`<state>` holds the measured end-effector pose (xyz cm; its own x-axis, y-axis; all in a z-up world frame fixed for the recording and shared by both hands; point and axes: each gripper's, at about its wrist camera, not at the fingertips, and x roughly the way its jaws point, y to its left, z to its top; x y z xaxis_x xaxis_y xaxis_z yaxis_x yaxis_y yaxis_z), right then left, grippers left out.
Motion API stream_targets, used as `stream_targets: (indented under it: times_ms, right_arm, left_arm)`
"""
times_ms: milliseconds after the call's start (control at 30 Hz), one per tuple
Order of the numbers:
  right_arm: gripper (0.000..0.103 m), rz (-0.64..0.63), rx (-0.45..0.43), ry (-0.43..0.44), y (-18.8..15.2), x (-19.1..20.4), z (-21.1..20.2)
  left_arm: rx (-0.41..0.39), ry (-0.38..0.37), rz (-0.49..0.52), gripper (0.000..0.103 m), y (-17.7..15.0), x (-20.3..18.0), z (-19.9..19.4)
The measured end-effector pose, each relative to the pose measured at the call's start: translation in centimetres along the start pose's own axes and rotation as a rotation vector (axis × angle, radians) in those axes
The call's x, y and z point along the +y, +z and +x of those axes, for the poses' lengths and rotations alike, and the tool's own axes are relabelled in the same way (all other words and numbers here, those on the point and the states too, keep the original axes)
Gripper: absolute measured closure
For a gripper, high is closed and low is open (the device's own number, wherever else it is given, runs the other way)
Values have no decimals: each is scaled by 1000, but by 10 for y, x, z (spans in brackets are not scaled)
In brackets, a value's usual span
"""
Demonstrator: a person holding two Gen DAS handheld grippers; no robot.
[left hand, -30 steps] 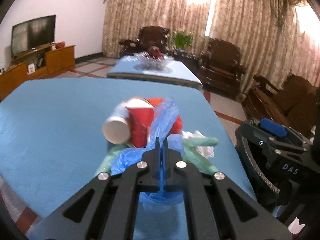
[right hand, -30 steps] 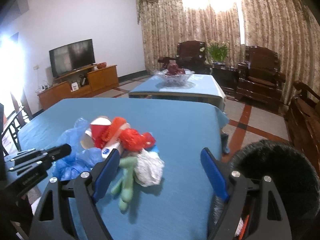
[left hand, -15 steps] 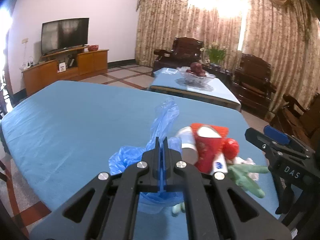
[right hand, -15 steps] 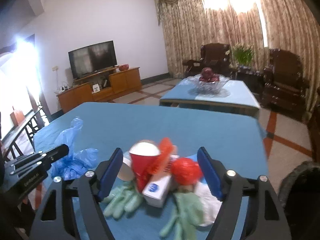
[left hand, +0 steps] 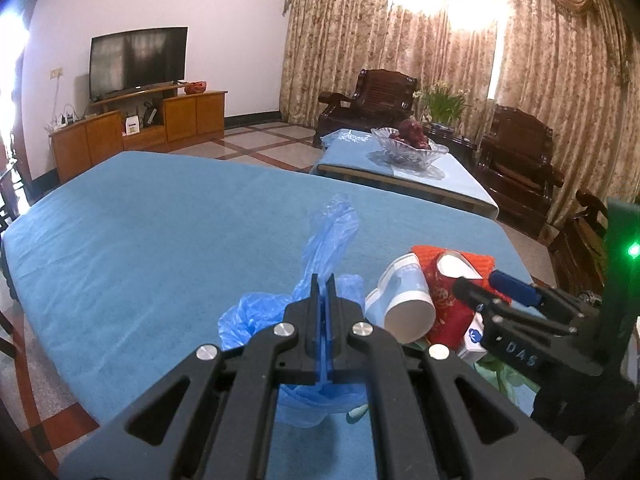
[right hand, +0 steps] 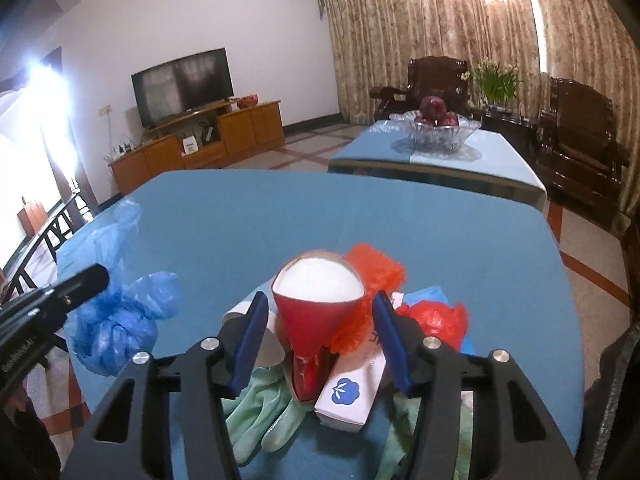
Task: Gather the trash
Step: 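Grasp the red paper cup with the right tool while the left tool holds the blue bag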
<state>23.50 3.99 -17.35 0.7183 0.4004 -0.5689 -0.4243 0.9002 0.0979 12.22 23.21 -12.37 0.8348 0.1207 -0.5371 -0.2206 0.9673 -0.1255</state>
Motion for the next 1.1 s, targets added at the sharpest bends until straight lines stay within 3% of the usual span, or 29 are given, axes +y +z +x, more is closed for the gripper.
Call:
stream_targets:
  times_ms: [267,333,367,767,900,1100]
  right_arm:
    - [58,-20,42,6,-1,8,18]
    - [71,-12,66,24,-2,8,21]
    - [71,-7,76,44,-3,7,20]
    - [71,35,10,100,-2,-17,-42]
    - [88,68,4,122,3,-31,-57]
    - [89,95,19,116,3,-46,-57]
  left_arm:
    - [-2,-6,1,102,2,-1,4]
    - [-3,-5,2,102,3,-1,4]
    - [-3,-5,3,102,3,-1,4]
    - [-6,-35,4,102,4,-11,-8]
    - [-9,-55,10,102,4,-22,-17]
    - [-8,-82,32,102,3,-41,-22]
